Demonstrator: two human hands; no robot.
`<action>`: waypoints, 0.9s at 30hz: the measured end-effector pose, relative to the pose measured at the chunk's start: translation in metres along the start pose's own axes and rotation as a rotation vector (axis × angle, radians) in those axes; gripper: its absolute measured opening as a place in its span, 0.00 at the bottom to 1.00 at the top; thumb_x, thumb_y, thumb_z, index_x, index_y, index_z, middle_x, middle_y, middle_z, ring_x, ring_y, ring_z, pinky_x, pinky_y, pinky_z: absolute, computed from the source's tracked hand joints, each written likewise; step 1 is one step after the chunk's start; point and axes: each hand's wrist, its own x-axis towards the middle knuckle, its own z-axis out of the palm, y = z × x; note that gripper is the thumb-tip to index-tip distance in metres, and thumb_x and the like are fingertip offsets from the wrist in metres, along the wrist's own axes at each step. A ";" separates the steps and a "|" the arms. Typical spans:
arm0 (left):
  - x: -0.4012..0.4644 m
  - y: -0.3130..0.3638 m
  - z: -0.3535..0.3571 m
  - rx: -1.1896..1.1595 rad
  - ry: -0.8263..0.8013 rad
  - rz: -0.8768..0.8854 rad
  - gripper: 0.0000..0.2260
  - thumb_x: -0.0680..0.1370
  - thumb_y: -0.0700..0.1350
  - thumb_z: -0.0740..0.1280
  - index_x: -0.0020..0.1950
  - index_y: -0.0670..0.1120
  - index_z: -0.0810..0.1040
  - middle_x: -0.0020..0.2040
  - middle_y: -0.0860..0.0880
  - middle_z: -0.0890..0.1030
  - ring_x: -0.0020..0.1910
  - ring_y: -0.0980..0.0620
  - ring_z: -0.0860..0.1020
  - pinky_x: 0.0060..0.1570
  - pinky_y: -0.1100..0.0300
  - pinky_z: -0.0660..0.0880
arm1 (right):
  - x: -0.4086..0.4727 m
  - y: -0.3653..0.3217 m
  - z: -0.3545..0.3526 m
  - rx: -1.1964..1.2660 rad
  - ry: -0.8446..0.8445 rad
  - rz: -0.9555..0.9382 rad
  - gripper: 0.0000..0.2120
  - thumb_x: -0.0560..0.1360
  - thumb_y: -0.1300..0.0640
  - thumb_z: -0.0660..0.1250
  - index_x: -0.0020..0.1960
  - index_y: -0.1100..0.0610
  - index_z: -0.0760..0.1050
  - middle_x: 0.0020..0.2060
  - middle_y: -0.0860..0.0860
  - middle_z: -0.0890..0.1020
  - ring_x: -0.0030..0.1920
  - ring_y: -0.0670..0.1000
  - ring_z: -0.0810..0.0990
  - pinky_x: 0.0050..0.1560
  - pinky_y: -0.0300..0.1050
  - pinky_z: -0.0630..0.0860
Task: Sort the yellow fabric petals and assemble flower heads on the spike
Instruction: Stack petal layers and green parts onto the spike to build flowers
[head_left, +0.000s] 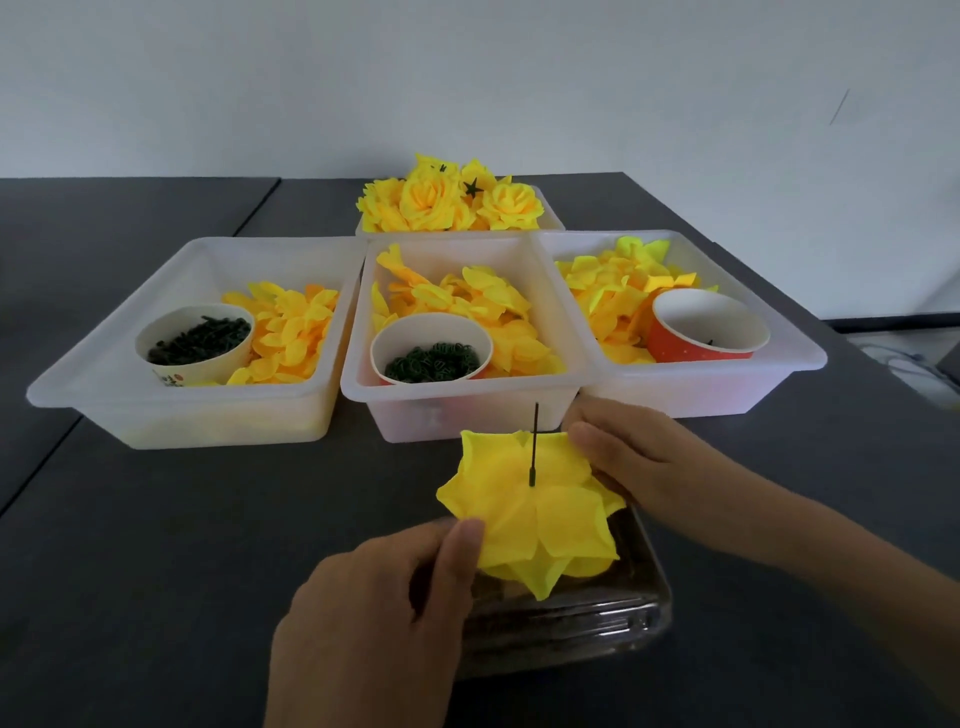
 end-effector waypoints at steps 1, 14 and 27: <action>0.001 -0.002 -0.003 -0.020 0.002 0.009 0.27 0.67 0.75 0.36 0.34 0.70 0.72 0.33 0.66 0.77 0.32 0.58 0.76 0.32 0.67 0.65 | 0.001 0.002 -0.008 -0.051 0.036 -0.027 0.14 0.80 0.42 0.54 0.41 0.47 0.69 0.30 0.45 0.73 0.30 0.43 0.70 0.31 0.38 0.68; 0.010 -0.002 -0.024 -0.112 0.248 0.086 0.23 0.71 0.65 0.51 0.23 0.53 0.69 0.23 0.56 0.74 0.27 0.61 0.75 0.34 0.74 0.70 | 0.149 0.094 -0.100 -0.937 0.154 0.221 0.22 0.73 0.66 0.60 0.64 0.50 0.72 0.55 0.56 0.78 0.53 0.59 0.76 0.43 0.50 0.73; 0.017 -0.003 -0.038 -0.221 0.273 0.153 0.19 0.69 0.65 0.53 0.34 0.55 0.77 0.21 0.55 0.73 0.24 0.57 0.74 0.25 0.70 0.68 | 0.089 0.013 -0.142 -0.255 0.420 0.135 0.20 0.81 0.47 0.57 0.40 0.53 0.83 0.28 0.54 0.71 0.27 0.48 0.67 0.32 0.44 0.65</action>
